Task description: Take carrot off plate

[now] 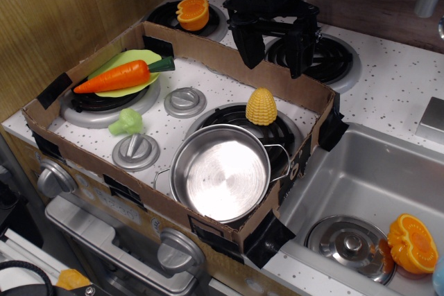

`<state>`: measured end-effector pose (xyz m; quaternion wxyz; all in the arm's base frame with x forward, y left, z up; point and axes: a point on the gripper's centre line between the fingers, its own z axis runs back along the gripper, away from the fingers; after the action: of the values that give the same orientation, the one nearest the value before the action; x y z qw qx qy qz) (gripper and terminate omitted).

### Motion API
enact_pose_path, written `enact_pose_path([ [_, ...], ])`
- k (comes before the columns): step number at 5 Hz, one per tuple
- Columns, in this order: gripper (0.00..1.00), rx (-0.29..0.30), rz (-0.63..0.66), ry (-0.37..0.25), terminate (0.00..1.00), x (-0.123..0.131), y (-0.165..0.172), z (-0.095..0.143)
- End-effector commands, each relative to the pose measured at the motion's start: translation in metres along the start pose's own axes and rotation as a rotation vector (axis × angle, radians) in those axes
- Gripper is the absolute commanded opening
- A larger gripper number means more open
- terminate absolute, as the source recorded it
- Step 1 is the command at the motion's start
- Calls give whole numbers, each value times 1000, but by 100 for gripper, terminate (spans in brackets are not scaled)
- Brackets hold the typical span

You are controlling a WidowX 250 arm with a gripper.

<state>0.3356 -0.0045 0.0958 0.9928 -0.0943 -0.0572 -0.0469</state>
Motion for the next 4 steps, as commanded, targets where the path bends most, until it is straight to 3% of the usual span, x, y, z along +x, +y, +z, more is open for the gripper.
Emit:
enact_pose_path([
  [1,100,0,0,0,0,0,0,0],
  [2,100,16,41,-19,0,-1,10,9],
  [3,100,54,-2,-54,0,2,30,20],
  [4,100,47,-56,-39,0,3,57,29],
])
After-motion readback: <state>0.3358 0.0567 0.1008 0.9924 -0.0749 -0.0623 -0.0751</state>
